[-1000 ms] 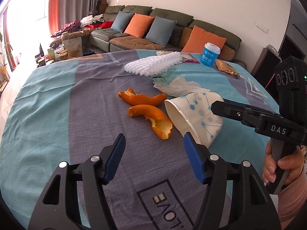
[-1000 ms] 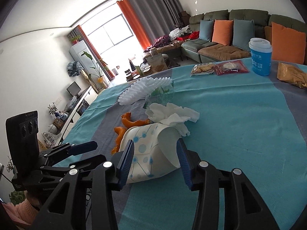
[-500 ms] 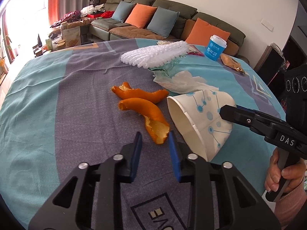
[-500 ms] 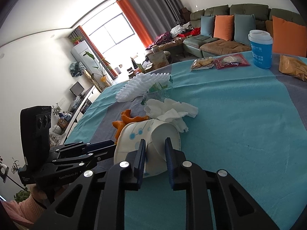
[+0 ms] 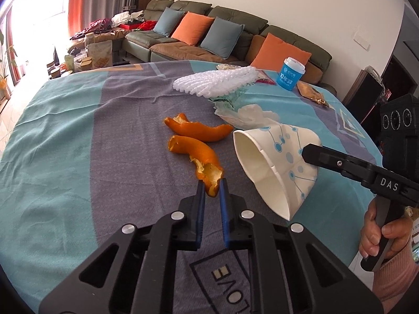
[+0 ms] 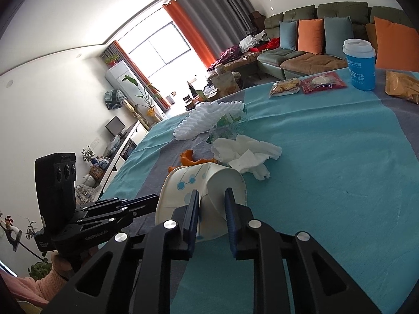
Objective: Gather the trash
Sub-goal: 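Grasp the orange peel with the left gripper while the right gripper holds the cup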
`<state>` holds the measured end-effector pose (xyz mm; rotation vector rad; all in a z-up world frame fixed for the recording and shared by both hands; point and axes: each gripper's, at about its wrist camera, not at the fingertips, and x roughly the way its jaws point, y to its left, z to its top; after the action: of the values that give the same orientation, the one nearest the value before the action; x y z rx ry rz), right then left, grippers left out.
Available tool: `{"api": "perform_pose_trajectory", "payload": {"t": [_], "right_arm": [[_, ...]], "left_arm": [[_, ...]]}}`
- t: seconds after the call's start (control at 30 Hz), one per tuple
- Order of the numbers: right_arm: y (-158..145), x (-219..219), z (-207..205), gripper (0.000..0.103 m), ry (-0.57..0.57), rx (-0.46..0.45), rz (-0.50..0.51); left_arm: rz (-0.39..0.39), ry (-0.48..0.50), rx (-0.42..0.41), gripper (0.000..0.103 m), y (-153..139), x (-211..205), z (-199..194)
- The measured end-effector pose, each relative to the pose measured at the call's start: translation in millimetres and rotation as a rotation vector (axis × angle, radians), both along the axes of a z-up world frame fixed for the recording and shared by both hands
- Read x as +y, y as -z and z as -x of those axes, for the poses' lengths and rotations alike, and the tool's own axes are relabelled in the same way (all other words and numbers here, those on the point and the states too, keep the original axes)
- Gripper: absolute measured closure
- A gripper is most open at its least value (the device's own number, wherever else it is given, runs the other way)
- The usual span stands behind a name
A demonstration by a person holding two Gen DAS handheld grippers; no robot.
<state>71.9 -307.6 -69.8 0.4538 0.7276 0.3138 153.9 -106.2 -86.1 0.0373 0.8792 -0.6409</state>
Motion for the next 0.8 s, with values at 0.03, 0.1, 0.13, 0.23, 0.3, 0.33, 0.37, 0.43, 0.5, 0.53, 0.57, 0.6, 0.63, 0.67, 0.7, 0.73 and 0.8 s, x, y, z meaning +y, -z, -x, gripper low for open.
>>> {"api": "perform_pose_trajectory", "payload": {"t": [0.03,0.1,0.13,0.23,0.3,0.33,0.37,0.43,0.5,0.53,0.57,0.6,0.63,0.67,0.7,0.73,0.8], "right_arm": [[-0.4,0.6,-0.4,0.085,-0.003,-0.001,-0.001],[-0.8,2.4,-0.9,0.085,-0.008,-0.003,-0.004],[-0.8,3.3,-0.8,0.085,-0.010,-0.004,-0.006],[-1.3,6.0,-0.4,0.085,-0.019,-0.006,-0.010],[-1.0,7.9,-0.6,0.085,-0.024,-0.006,-0.009],[-0.6,8.9,-0.3,0.085,-0.025,-0.006,-0.010],[-0.1,9.7,-0.9,0.085,-0.026,-0.005,-0.011],[1.0,10.7,-2.0,0.085,-0.027,-0.002,-0.009],[2.3,11.5,-2.3,0.085,-0.029,0.000,-0.011],[2.7,11.8,-2.5,0.085,-0.029,0.001,-0.011],[3.0,11.8,-2.7,0.085,-0.028,0.002,-0.011],[3.0,11.7,-1.9,0.085,-0.027,0.003,-0.012],[3.5,11.6,-2.2,0.085,-0.026,0.004,-0.014],[3.5,11.7,-2.3,0.085,-0.026,0.004,-0.013],[4.0,11.8,-2.5,0.085,-0.026,0.004,-0.015],[4.9,12.1,-3.0,0.085,-0.026,0.005,-0.017],[5.8,13.0,-3.2,0.085,-0.028,0.005,-0.018]], "left_arm": [[0.003,0.000,-0.004,0.092,-1.9,3.5,2.1],[0.006,0.000,-0.012,0.092,-5.7,10.2,6.6],[0.006,0.001,-0.016,0.092,-7.4,13.0,8.9],[-0.002,-0.001,-0.029,0.092,-11.0,23.1,16.6],[-0.005,-0.003,-0.026,0.090,-10.8,28.4,19.4],[0.002,0.001,-0.018,0.090,-10.0,31.9,20.3],[-0.001,-0.001,-0.018,0.085,-8.6,33.0,20.6],[-0.015,-0.013,-0.013,0.069,-4.2,34.1,20.2],[-0.011,-0.016,-0.004,0.061,-0.5,33.8,18.7],[-0.014,-0.011,-0.002,0.061,1.3,32.3,18.2],[-0.017,-0.008,0.000,0.061,2.7,30.4,17.6],[-0.021,-0.007,0.003,0.061,4.4,28.0,16.7],[-0.025,-0.007,0.007,0.061,6.4,25.9,15.4],[-0.028,-0.008,0.013,0.063,8.4,23.5,13.5],[-0.034,-0.011,0.016,0.067,10.2,22.1,12.0],[-0.040,-0.018,0.013,0.077,11.2,21.0,10.8],[-0.027,-0.022,0.023,0.085,11.8,23.0,8.1]]}}
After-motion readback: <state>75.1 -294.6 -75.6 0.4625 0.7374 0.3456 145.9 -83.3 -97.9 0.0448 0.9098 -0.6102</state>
